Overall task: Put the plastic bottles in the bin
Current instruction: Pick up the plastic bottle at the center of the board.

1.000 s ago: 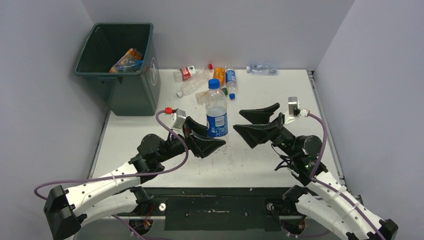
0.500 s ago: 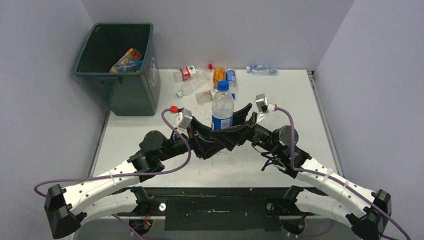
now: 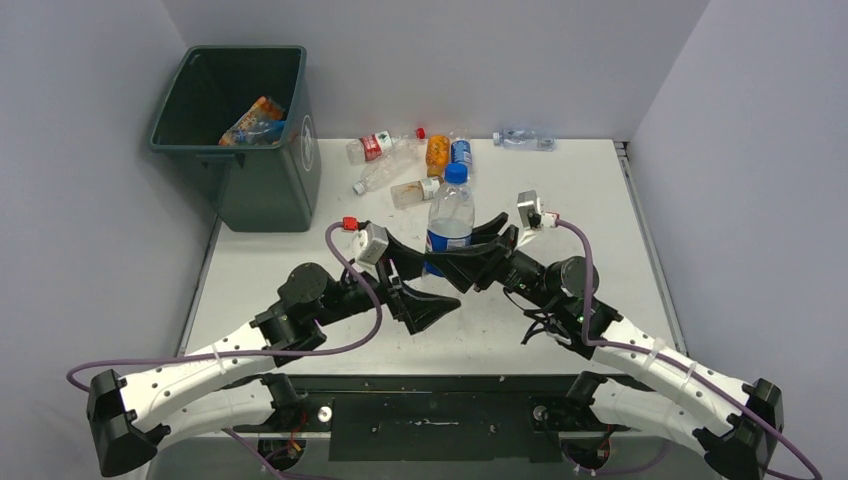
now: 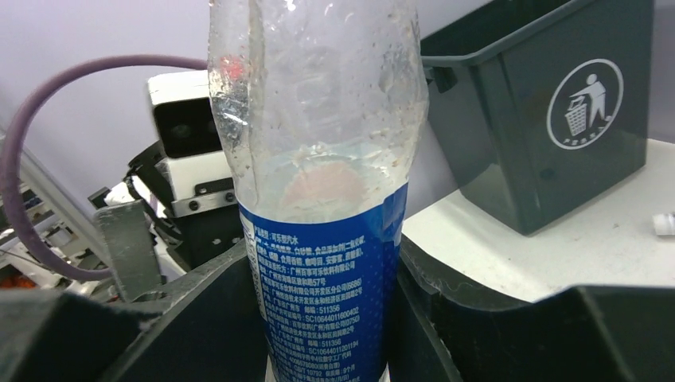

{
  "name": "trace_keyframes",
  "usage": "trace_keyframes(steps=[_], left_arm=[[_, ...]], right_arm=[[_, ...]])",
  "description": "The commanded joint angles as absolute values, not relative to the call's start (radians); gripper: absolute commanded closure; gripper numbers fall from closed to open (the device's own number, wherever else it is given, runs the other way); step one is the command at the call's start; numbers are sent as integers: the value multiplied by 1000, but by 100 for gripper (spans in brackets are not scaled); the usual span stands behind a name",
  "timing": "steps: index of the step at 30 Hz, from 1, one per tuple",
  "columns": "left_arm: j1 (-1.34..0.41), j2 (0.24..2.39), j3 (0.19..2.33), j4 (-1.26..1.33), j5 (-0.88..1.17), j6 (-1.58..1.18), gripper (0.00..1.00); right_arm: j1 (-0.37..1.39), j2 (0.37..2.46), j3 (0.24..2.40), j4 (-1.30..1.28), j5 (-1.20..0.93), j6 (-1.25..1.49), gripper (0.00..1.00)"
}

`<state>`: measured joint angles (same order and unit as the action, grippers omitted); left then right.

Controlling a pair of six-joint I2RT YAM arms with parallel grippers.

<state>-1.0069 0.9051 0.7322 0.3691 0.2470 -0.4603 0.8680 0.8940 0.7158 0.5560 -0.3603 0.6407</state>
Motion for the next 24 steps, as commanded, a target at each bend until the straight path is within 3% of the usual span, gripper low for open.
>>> trace_keyframes(steps=[1, 6, 10, 15, 19, 24], left_arm=[[-1028, 806, 691, 449, 206, -401, 4], [-1026, 640, 626, 494, 40, -309, 4], [-1025, 620, 738, 421, -47, -250, 4], [-1023, 800, 1015, 213, -89, -274, 4], [-1019, 976, 1165, 139, -6, -303, 0], [-1017, 1091, 1280, 98, 43, -353, 13]], right_arm=[[870, 822, 716, 541, -302, 568, 77], [873, 696, 739, 295, -289, 411, 78], [874, 629, 733, 152, -282, 325, 79], [874, 580, 673, 128, -193, 301, 80], [878, 605, 665, 160, -201, 309, 80], [884, 644, 682, 173, -216, 311, 80]])
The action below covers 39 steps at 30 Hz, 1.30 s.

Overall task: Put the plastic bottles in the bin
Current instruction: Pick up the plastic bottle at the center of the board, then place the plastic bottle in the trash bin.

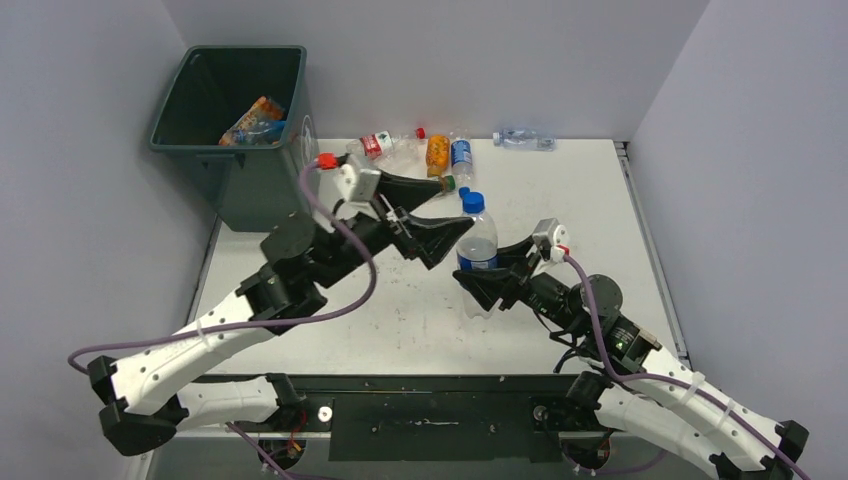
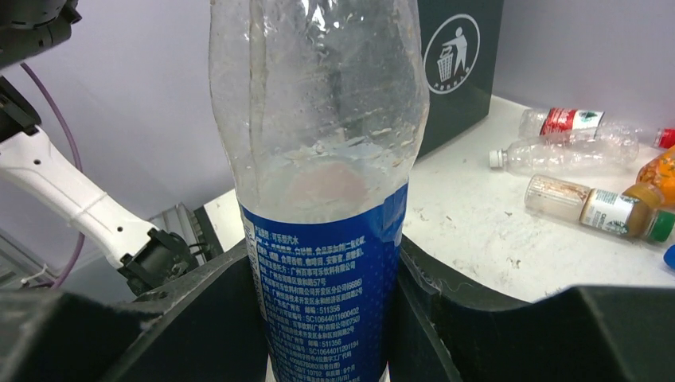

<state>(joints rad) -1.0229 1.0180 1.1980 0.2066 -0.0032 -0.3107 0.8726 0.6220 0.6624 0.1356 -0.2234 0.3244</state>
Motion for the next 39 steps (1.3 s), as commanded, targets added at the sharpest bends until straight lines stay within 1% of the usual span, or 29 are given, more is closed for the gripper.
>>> trace_keyframes(steps=[1, 5, 6, 11, 13, 16, 17, 18, 25, 28, 29, 30, 31, 32, 33, 34, 36, 39], left_arm=[[-1017, 1107, 1297, 86, 43, -356, 14], [-1017, 1148, 1331, 60, 58, -361, 17], [-1016, 1155, 1338, 60, 63, -363, 19], [-1015, 1182, 1358, 58, 69, -382, 39], [-1010, 1188, 1368, 61, 68, -402, 40], [-999, 1190, 1379, 76, 86, -422, 36], [-996, 1191, 1380, 79, 92, -426, 36], [-994, 1193, 1382, 81, 95, -426, 38], [-993, 1220, 1390, 44, 116, -424, 67], [-993, 1228, 1382, 47, 140, -424, 86], [-993, 1229, 1380, 49, 143, -423, 97], [-993, 1228, 1378, 50, 140, -419, 100], [-993, 1223, 1375, 52, 134, -410, 100], [-993, 1215, 1373, 53, 120, -396, 100], [-993, 1203, 1377, 45, 92, -375, 100], [-988, 1188, 1383, 33, 57, -355, 100], [-944, 1154, 1406, 14, 11, -321, 100], [-770, 1091, 1418, 18, -24, -330, 100]], right_arm=[[886, 647, 684, 174, -217, 311, 80], [889, 649, 687, 176, -219, 311, 80], [891, 648, 686, 176, -218, 310, 80], [895, 650, 677, 181, -217, 309, 80], [897, 652, 675, 178, -216, 308, 80], [900, 652, 675, 174, -211, 304, 80], [901, 652, 675, 173, -210, 302, 80], [901, 652, 675, 173, -209, 302, 80], [907, 652, 676, 175, -203, 304, 80], [911, 652, 676, 174, -200, 308, 80], [912, 650, 677, 170, -196, 309, 77], [913, 648, 680, 165, -190, 314, 69], [914, 645, 686, 158, -184, 320, 41], [914, 642, 691, 145, -173, 330, 27], [913, 634, 700, 133, -168, 338, 3], [914, 625, 708, 121, -167, 344, 9], [914, 603, 725, 92, -174, 351, 10], [914, 557, 735, 38, -165, 344, 10]])
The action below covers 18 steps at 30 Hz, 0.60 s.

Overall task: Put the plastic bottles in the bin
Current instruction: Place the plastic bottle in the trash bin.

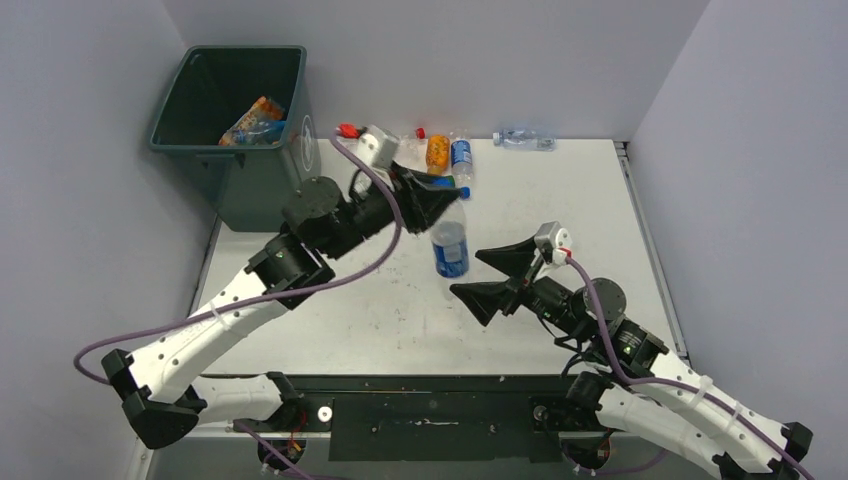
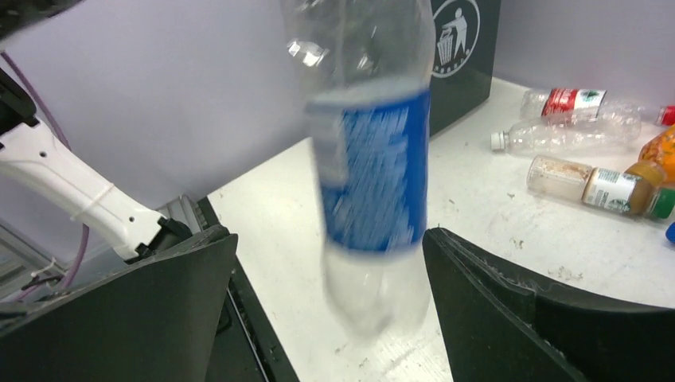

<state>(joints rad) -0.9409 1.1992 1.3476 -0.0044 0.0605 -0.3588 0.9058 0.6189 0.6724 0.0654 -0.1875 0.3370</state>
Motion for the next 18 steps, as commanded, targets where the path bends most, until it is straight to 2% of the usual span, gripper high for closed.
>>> trace_keyframes(steps=[1, 3, 7, 9, 13, 18], left_arm=[[-685, 1069, 1411, 35, -22, -350, 100], [-507, 1031, 1394, 81, -30, -373, 100], [-317, 1016, 1398, 159, -150, -312, 100], [-273, 1021, 1381, 250, -229, -258, 100], [-248, 1053, 1310, 606, -296, -137, 100], [-238, 1190, 1415, 746, -349, 27, 100]], right_arm=[[914, 541, 730, 25, -156, 339, 10], [914, 507, 706, 9, -123, 334, 10], [914, 459, 638, 16, -62, 346, 10], [914, 450, 612, 28, -41, 366, 10], [913, 440, 520, 102, -42, 431, 10], [914, 471, 456, 146, -85, 463, 10]])
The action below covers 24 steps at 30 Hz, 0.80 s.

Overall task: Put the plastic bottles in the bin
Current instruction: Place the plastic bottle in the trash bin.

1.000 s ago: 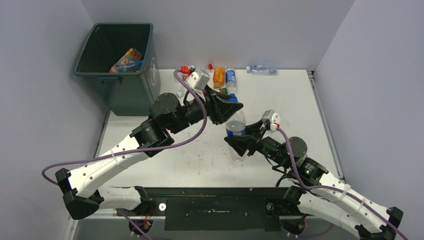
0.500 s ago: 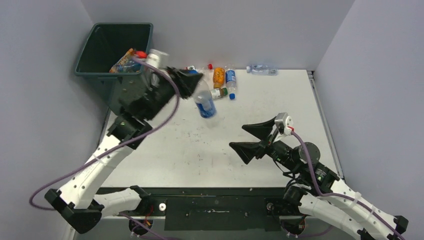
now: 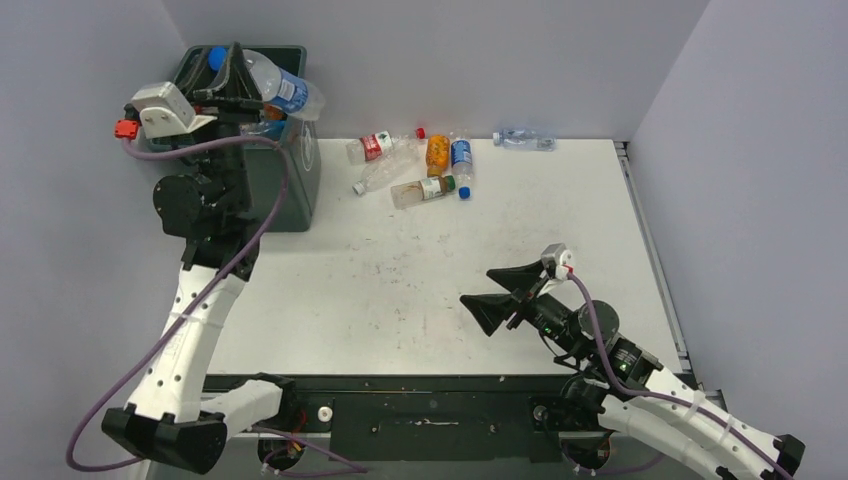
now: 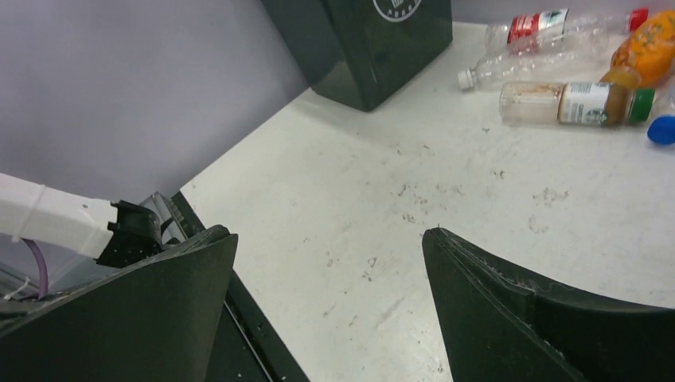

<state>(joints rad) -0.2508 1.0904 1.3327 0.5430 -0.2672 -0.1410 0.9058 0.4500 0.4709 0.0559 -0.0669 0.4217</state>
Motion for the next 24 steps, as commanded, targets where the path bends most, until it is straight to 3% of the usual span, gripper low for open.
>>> trace_keyframes(steps=[1, 8, 9, 13, 19, 24], left_arm=[[-230, 1229, 1455, 735, -370, 57, 100], [-100, 1487, 1631, 690, -478, 95, 97], [-77, 1515, 1660, 691, -475, 81, 80], [-48, 1563, 1729, 695, -499, 7, 1], [-206, 1455, 1648, 764, -499, 79, 4], [-386, 1308, 1560, 608, -467, 26, 4]], right_arm=[[913, 475, 450, 144, -88, 464, 10], [916, 458, 422, 128, -127, 510, 10], [915, 455, 411, 132, -134, 517, 10], [917, 460, 375, 143, -134, 525, 10], [917, 530, 333, 220, -140, 534, 11], [917, 572, 347, 247, -78, 543, 10]])
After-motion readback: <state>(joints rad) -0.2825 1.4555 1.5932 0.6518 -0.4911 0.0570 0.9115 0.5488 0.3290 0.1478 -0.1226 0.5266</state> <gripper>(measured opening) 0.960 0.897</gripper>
